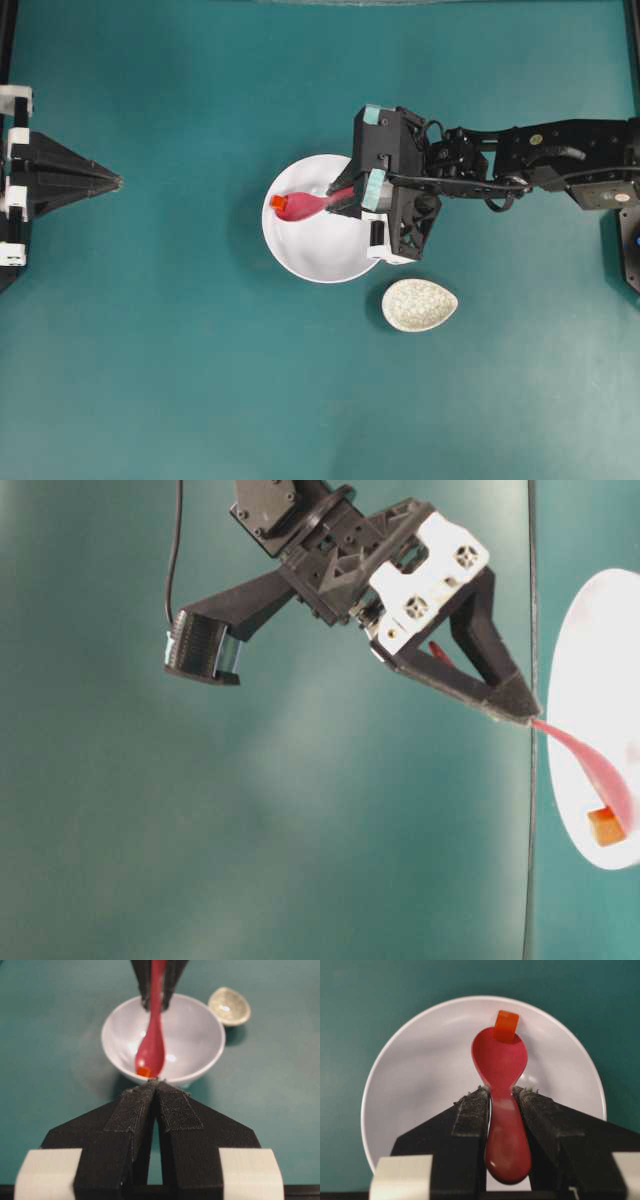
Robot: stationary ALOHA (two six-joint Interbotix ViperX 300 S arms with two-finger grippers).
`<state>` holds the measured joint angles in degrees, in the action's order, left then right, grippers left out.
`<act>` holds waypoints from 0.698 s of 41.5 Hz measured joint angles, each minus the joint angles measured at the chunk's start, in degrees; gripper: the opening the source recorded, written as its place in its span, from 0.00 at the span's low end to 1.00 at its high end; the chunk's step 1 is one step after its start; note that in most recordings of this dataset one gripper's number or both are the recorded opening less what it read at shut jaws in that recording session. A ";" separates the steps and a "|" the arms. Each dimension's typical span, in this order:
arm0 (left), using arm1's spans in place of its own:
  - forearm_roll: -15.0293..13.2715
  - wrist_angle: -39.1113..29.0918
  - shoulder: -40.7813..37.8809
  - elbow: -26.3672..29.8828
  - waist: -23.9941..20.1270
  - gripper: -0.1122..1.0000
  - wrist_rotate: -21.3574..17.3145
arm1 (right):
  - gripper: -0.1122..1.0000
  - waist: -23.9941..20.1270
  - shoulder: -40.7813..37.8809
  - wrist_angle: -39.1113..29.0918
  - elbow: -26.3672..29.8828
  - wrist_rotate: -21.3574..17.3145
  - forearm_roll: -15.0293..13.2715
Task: Grip the spoon and scoop the red block from the bowl with right arm.
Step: 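Slide the spoon bowl under the red cube with the right gripper, then raise the spoon holding the red cube out of the bowl with the right gripper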
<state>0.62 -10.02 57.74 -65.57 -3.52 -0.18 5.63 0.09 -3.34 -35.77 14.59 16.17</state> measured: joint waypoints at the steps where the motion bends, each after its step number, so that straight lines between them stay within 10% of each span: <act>1: 0.00 -0.09 0.00 0.00 0.00 0.10 0.00 | 0.32 -0.09 0.00 0.44 -0.18 -0.26 0.00; 29: 0.00 -1.32 -0.09 0.00 0.00 0.10 0.00 | 0.32 -3.16 0.00 8.96 -4.04 -0.70 0.00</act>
<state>0.62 -11.34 57.66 -65.57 -3.52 -0.18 2.46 0.09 5.63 -39.81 13.89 16.17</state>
